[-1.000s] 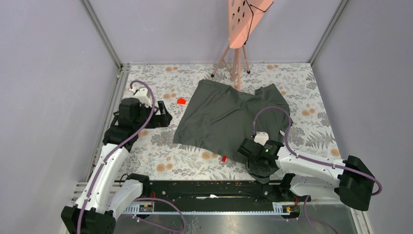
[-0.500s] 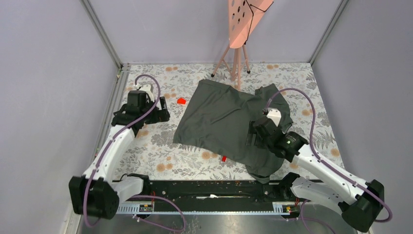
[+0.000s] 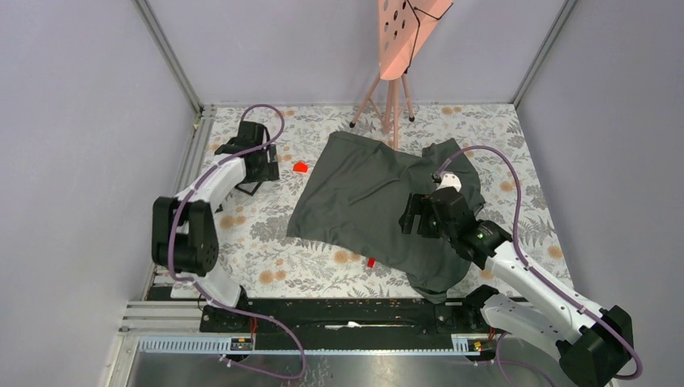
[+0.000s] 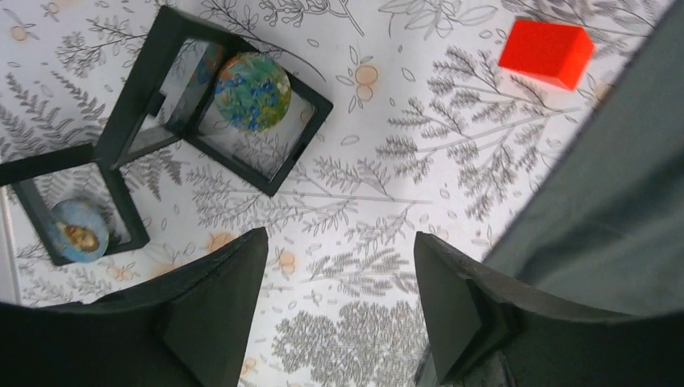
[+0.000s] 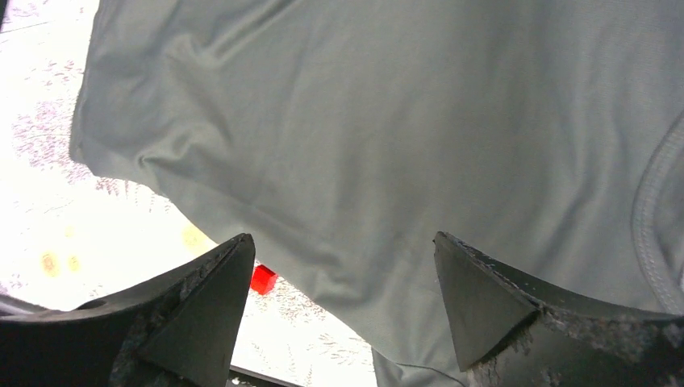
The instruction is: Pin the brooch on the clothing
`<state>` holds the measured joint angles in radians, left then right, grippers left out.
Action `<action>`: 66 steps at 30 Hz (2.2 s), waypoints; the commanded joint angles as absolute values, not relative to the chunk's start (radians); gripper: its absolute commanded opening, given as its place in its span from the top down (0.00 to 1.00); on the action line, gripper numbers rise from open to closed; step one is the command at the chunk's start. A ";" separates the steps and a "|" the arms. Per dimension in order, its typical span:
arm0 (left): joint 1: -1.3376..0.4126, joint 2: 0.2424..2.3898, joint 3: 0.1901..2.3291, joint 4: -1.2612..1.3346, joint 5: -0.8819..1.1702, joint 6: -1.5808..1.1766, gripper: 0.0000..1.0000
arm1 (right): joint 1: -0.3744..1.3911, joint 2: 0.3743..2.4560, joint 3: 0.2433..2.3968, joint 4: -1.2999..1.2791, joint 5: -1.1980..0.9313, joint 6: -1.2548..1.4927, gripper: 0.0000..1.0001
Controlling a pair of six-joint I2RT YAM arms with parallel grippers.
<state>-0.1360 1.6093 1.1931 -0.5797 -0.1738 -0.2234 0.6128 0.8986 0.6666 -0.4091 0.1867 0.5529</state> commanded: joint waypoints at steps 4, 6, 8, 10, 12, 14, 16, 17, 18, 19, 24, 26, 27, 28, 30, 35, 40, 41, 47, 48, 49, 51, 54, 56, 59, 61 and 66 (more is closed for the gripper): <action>-0.112 1.721 1.259 -0.448 -0.235 -0.391 0.27 | 0.594 0.886 0.641 -0.293 0.071 0.521 0.11; -0.108 1.716 1.231 -0.391 -0.245 -0.454 0.26 | 0.588 0.889 0.640 -0.288 0.056 0.518 0.11; -0.107 1.703 1.193 -0.324 -0.268 -0.508 0.26 | 0.584 0.891 0.635 -0.276 0.035 0.518 0.11; -0.106 1.693 1.155 -0.267 -0.289 -0.561 0.25 | 0.580 0.893 0.630 -0.266 0.017 0.518 0.11; -0.096 1.692 1.120 -0.229 -0.313 -0.618 0.25 | 0.577 0.899 0.629 -0.260 0.003 0.518 0.11; -0.085 1.695 1.100 -0.202 -0.317 -0.675 0.25 | 0.574 0.902 0.629 -0.259 0.002 0.518 0.11; -0.081 1.693 1.077 -0.182 -0.341 -0.728 0.25 | 0.572 0.899 0.627 -0.259 -0.025 0.518 0.11; -0.081 1.689 1.065 -0.165 -0.353 -0.745 0.25 | 0.571 0.896 0.627 -0.259 -0.027 0.519 0.11; -0.081 1.683 1.055 -0.145 -0.365 -0.764 0.25 | 0.570 0.892 0.625 -0.257 -0.030 0.522 0.11; -0.081 1.680 1.048 -0.134 -0.378 -0.773 0.25 | 0.569 0.890 0.621 -0.252 -0.036 0.524 0.10; -0.080 1.695 1.043 -0.118 -0.429 -0.798 0.26 | 0.566 0.898 0.610 -0.226 -0.073 0.542 0.10; -0.080 1.700 1.041 -0.117 -0.451 -0.811 0.27 | 0.564 0.903 0.606 -0.219 -0.084 0.547 0.11; -0.079 1.698 1.037 -0.113 -0.458 -0.821 0.28 | 0.564 0.906 0.606 -0.218 -0.088 0.547 0.11; -0.077 1.698 1.032 -0.103 -0.464 -0.827 0.28 | 0.564 0.905 0.606 -0.218 -0.089 0.547 0.10; -0.072 1.706 1.035 -0.106 -0.461 -0.841 0.29 | 0.564 0.908 0.606 -0.218 -0.090 0.548 0.11; -0.068 1.731 1.046 -0.130 -0.474 -0.875 0.31 | 0.561 0.915 0.609 -0.218 -0.099 0.546 0.11; -0.062 1.763 1.069 -0.152 -0.467 -0.882 0.31 | 0.560 0.916 0.609 -0.219 -0.105 0.548 0.10; -0.060 1.770 1.075 -0.160 -0.468 -0.884 0.31 | 0.560 0.916 0.609 -0.218 -0.107 0.549 0.11; -0.059 1.795 1.113 -0.204 -0.473 -0.888 0.32 | 0.559 0.910 0.598 -0.206 -0.124 0.562 0.11; -0.059 1.799 1.123 -0.212 -0.474 -0.887 0.32 | 0.558 0.911 0.598 -0.204 -0.127 0.564 0.11; -0.058 1.807 1.135 -0.225 -0.474 -0.884 0.32 | 0.558 0.913 0.598 -0.204 -0.128 0.564 0.11; -0.058 1.826 1.163 -0.253 -0.475 -0.880 0.33 | 0.558 0.910 0.598 -0.204 -0.133 0.567 0.11; -0.058 1.838 1.184 -0.274 -0.483 -0.880 0.34 | 0.558 0.904 0.598 -0.203 -0.138 0.569 0.11; -0.058 1.842 1.190 -0.282 -0.486 -0.884 0.35 | 0.558 0.900 0.595 -0.204 -0.139 0.571 0.11; -0.058 1.849 1.199 -0.294 -0.484 -0.885 0.37 | 0.558 0.898 0.592 -0.203 -0.138 0.572 0.11; -0.058 1.854 1.206 -0.299 -0.481 -0.884 0.37 | 0.557 0.896 0.589 -0.202 -0.139 0.572 0.11; -0.055 1.867 1.227 -0.337 -0.485 -0.891 0.37 | 0.556 0.885 0.583 -0.204 -0.145 0.576 0.11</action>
<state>-0.0647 1.8587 1.1774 -0.3134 -0.4465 -0.8734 0.5636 0.9100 0.5880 -0.2337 -0.1246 0.5705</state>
